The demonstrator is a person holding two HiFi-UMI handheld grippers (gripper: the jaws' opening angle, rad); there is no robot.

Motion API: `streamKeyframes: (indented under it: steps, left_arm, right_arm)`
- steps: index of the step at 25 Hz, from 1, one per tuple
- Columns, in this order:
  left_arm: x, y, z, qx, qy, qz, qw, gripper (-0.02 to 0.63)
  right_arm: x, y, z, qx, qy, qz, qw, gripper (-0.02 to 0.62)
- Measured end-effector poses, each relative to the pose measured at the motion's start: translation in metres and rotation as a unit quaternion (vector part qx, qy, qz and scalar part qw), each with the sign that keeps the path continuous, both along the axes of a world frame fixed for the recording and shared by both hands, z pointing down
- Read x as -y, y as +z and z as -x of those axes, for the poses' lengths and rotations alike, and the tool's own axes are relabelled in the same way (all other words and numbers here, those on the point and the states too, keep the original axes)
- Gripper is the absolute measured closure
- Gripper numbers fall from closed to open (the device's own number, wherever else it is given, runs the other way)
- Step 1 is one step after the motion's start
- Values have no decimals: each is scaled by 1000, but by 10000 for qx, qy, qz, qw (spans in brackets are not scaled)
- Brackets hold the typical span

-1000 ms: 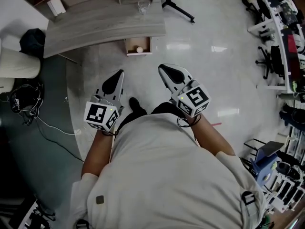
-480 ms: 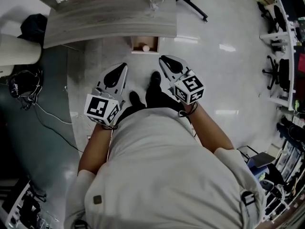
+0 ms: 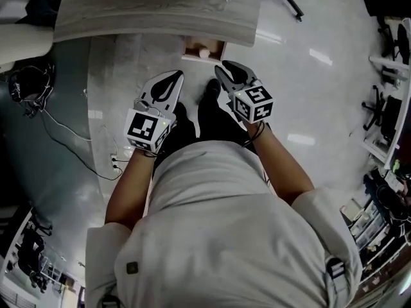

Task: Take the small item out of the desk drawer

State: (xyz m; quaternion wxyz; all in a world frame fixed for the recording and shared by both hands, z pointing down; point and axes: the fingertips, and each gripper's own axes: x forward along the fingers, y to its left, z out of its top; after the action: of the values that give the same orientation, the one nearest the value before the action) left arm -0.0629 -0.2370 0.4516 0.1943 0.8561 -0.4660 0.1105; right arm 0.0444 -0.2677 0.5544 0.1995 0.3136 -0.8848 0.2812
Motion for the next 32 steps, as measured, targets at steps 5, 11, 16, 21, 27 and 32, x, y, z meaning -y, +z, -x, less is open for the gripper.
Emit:
streamKeyframes:
  steps: [5, 11, 16, 21, 27, 32]
  left_arm:
    - [18, 36, 9, -13, -189, 258, 9995, 591]
    - [32, 92, 7, 44, -87, 673, 9977, 591]
    - [34, 131, 0, 197, 182, 817, 9963, 591]
    - [51, 163, 5, 247, 186, 926, 9952, 591]
    - [64, 204, 14, 276, 100, 1065, 9939, 591]
    - [70, 235, 19, 219, 20, 1287, 9914, 591]
  right_arm:
    - [15, 52, 11, -118, -28, 413, 9991, 451]
    - [25, 112, 12, -334, -51, 794, 9963, 417]
    - [25, 154, 16, -447, -8, 1113, 9928, 397]
    - [39, 198, 23, -701, -25, 1311, 9889, 382]
    - [47, 252, 35, -970, -18, 1562, 9830, 371]
    - [53, 303, 39, -1239, 90, 1893, 9740, 364]
